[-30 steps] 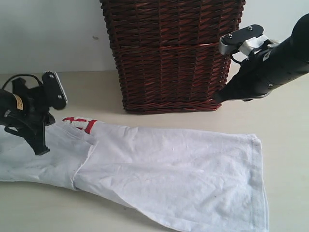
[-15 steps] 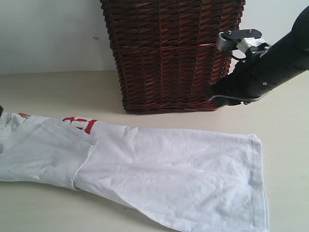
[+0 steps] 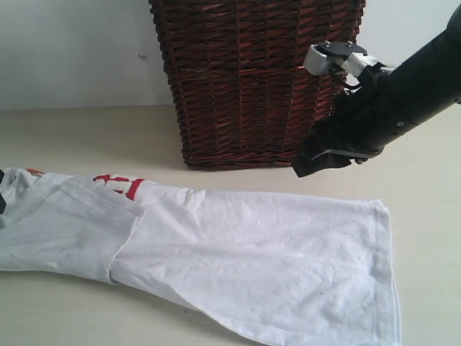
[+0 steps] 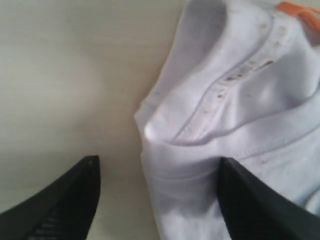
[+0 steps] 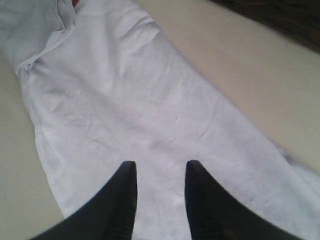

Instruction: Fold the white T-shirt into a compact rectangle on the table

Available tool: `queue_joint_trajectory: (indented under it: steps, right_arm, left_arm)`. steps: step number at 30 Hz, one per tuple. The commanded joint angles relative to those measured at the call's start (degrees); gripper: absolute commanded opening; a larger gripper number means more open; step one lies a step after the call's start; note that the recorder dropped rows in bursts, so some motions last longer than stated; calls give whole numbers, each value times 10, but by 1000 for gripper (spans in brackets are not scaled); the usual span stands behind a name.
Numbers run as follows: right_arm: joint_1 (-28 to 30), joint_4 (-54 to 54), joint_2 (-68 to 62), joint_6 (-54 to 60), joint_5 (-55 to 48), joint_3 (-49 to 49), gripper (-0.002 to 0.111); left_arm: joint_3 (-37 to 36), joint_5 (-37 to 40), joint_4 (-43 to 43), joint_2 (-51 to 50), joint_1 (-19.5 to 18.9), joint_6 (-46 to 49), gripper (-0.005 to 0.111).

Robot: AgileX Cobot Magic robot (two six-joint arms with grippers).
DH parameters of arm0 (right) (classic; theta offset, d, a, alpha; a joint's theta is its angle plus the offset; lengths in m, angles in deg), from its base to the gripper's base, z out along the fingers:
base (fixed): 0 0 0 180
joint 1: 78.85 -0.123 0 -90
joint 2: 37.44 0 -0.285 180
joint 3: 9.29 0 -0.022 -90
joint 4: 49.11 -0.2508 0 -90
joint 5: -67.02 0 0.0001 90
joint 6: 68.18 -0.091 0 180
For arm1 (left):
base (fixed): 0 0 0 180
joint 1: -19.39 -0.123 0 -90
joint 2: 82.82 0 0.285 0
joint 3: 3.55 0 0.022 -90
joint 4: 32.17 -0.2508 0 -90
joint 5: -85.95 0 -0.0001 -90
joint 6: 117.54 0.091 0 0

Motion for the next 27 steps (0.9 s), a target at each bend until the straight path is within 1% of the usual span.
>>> queue_joint_trajectory:
  steps: [1,3,5,7,8,11,13,14,16,17,19,22,24,27]
  right_arm:
    - [0,-4,6,21,12,-4,33]
    - [0,-4,6,28,12,-4,33]
    - [0,-4,6,32,11,-4,33]
    - [0,-4,6,32,11,-4,33]
    - [0,-5,6,33,11,-4,33]
    - [0,-20,6,46,7,-4,33]
    - [0,-25,6,52,6,-4,33]
    - [0,-26,6,54,5,-4,33]
    - [0,-27,6,55,1,-4,33]
    - [0,-27,6,55,-2,-4,33]
    - [0,-27,6,55,-5,-4,33]
    - [0,-27,6,56,-5,-4,32]
    - [0,-27,6,56,-5,-4,32]
    - [0,-27,6,57,-5,-4,32]
  left_arm:
    - [25,70,50,-36,-3,85,65]
    - [32,113,76,-59,-3,113,65]
    - [45,167,77,-81,-3,119,65]
    - [46,196,78,-97,-3,122,65]
    - [46,199,78,-103,-3,122,63]
    - [46,190,78,-108,-3,124,49]
    - [48,184,75,-108,-3,124,34]
    - [53,184,72,-108,-3,124,22]
    - [65,187,65,-108,-3,120,4]
    - [70,190,63,-108,-3,112,1]
    - [78,190,47,-105,-3,86,0]
    - [84,187,-15,-92,-3,23,0]
    - [87,186,-86,-81,-4,-38,0]
    - [98,189,-229,-60,-10,-171,0]
